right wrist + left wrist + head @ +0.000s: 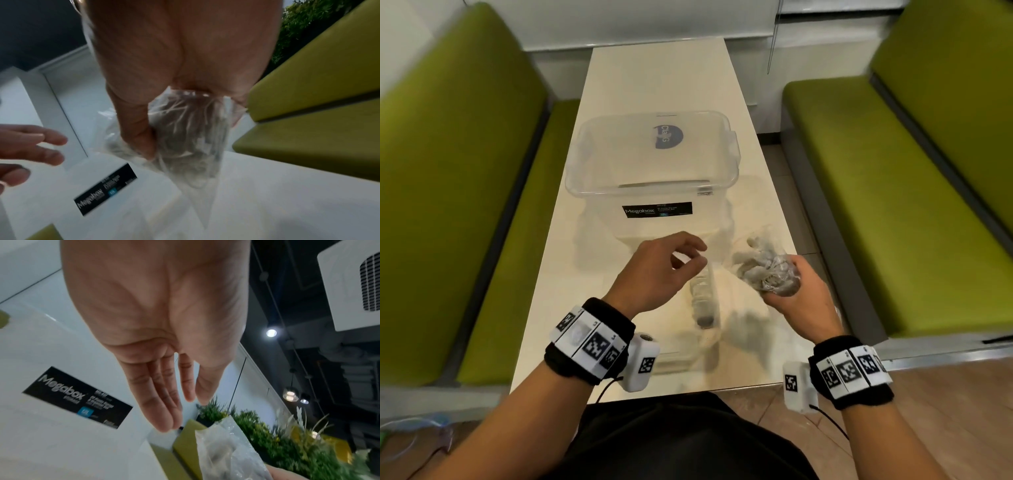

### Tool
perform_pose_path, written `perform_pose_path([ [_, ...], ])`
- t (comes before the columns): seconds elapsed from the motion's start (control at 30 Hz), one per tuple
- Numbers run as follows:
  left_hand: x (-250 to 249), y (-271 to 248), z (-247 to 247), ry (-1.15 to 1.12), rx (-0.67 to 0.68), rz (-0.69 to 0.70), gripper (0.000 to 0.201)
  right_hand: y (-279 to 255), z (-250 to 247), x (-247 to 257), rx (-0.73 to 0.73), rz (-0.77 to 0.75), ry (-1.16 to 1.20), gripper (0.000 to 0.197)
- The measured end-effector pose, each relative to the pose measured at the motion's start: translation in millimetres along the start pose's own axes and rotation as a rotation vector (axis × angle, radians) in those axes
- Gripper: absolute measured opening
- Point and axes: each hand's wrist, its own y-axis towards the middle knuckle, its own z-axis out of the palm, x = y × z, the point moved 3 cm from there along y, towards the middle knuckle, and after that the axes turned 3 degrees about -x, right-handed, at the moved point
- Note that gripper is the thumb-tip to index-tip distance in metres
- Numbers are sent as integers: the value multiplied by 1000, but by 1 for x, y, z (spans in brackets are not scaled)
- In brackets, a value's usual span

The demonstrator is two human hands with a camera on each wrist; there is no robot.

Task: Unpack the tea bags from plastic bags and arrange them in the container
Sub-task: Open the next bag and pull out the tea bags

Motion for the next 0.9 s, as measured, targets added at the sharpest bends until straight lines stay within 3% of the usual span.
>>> perform_pose_path([
  [0.2,-42,-30,-22,-142,27,113,24,-22,-6,43,81,-171,290,59],
  [0.5,-66,-58,-43,-68,55,299,26,-40,-10,75,160,-310,318,59],
  [0.7,-61,-50,-36,241,109,305,32,-42,-8,79,245,-298,297,58],
  [0.9,-55,-44,-31,99,7,270,17,-43,-7,76,369,-237,287,64],
])
